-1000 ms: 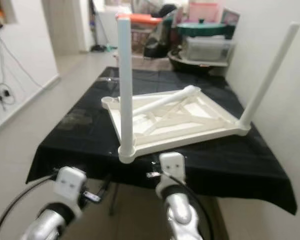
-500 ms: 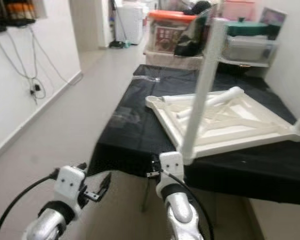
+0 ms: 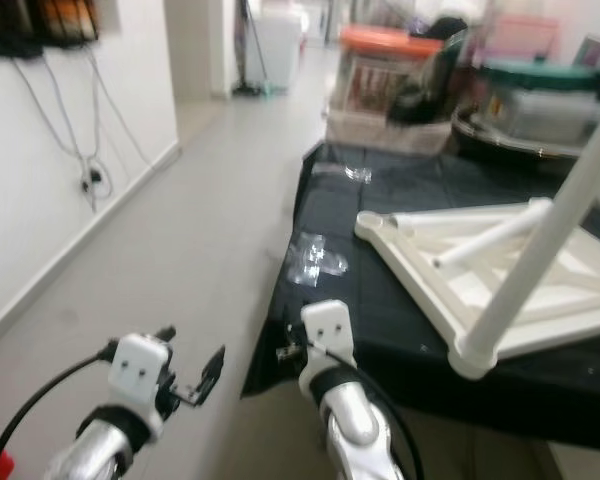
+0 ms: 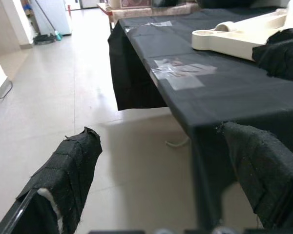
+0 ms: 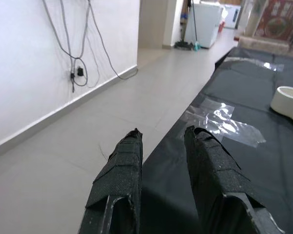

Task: Building children table

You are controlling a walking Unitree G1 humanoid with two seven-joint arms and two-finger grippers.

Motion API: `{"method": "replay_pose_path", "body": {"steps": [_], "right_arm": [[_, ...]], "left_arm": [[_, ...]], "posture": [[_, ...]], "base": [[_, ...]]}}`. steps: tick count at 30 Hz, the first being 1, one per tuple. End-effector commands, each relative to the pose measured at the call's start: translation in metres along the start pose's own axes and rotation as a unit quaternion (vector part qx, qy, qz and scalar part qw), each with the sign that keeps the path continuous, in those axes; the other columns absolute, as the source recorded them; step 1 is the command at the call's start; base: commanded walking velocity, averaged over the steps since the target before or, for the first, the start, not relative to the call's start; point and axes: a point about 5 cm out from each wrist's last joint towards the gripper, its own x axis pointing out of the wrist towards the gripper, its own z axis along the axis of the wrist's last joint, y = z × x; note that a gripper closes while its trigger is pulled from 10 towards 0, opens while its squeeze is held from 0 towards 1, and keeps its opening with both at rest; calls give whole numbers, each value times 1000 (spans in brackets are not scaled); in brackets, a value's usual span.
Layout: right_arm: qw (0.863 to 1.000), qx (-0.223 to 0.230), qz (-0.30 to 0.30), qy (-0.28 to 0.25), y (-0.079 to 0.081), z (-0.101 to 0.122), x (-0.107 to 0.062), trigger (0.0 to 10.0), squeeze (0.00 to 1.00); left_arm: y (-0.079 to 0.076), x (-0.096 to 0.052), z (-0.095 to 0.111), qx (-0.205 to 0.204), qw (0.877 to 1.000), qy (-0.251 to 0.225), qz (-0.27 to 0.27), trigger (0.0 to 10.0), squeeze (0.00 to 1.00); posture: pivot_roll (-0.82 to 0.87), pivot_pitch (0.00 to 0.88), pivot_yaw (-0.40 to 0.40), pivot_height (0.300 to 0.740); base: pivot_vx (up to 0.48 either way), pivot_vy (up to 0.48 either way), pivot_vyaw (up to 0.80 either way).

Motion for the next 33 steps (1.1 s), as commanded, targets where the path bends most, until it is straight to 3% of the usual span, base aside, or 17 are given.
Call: {"method": "replay_pose_path", "body": {"steps": [1, 6, 10, 14, 20, 33], "right_arm": [[1000, -1, 0, -1, -1, 1, -1, 10000, 0], [1000, -2, 2, -4, -1, 3, -2, 10000, 0], [1000, 1, 4, -20, -4, 9, 1, 10000, 0], [1000, -8, -4, -30, -14, 14, 5, 10000, 0], [1000, -6, -5, -23, -12, 11, 4, 10000, 0], [1000, -16, 10, -16, 2, 8, -2, 10000, 0]], "left_arm": [[-4, 1, 0, 1, 1000, 4, -7, 10000, 0], [-4, 1, 0, -1, 1000, 5, -8, 10000, 0], [-4, -1, -2, -18, 1000, 16, 0, 10000, 0], [-5, -2, -3, -11, 1000, 18, 0, 10000, 0], [-7, -3, -3, -4, 1000, 19, -4, 10000, 0], [-4, -3, -5, 2, 1000, 24, 5, 10000, 0]], "posture": [[51, 75, -46, 740], [53, 80, -47, 740], [52, 83, -46, 740], [53, 85, -50, 740], [54, 85, -51, 740], [49, 73, -51, 740]], "base": [[480, 0, 0], [471, 0, 0], [0, 0, 0], [0, 0, 0], [0, 0, 0], [0, 0, -766]]}}
